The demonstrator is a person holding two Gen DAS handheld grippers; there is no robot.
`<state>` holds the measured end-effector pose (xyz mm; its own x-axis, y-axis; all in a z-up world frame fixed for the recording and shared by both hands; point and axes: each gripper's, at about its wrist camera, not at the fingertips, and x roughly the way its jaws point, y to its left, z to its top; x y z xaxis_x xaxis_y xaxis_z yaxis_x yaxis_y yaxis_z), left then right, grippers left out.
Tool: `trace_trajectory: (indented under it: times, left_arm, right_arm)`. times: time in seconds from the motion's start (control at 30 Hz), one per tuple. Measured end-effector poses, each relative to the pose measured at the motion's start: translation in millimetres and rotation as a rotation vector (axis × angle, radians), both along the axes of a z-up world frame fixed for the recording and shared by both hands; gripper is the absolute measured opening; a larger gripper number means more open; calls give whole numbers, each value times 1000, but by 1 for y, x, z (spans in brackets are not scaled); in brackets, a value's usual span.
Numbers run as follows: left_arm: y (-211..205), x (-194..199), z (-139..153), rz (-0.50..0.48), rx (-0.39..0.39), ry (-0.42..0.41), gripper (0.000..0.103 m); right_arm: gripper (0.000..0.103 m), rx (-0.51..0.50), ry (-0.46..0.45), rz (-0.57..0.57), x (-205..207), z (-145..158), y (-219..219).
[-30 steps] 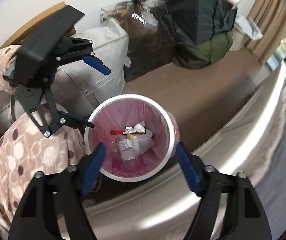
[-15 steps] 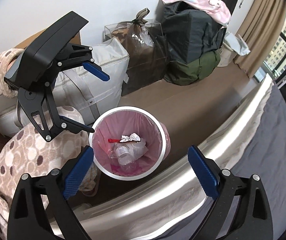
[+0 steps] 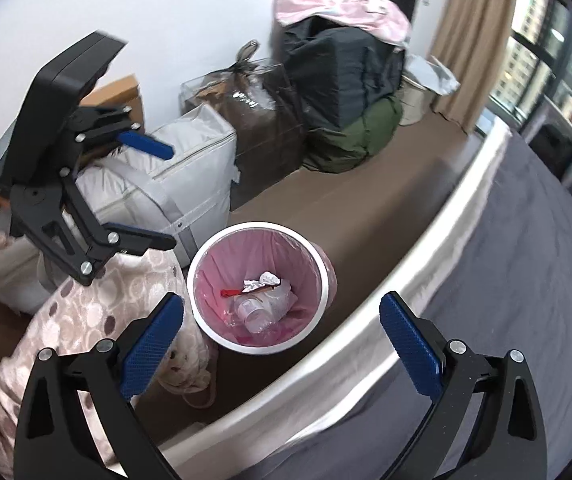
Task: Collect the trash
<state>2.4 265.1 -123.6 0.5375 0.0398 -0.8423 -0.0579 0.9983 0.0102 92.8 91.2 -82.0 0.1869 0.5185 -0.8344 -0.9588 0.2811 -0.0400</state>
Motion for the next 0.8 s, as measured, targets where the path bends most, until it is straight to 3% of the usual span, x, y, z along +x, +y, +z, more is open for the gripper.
trace_trajectory:
  times: [0.23,0.8]
  left_arm:
    - [-11,-8,14,56,-11,35,98]
    - [-44,-15,22,44,-22,55,98]
  right_arm:
    - [96,-12,18,-168,1,3,-28]
    - [96,66,88,-171,-10,3,-49]
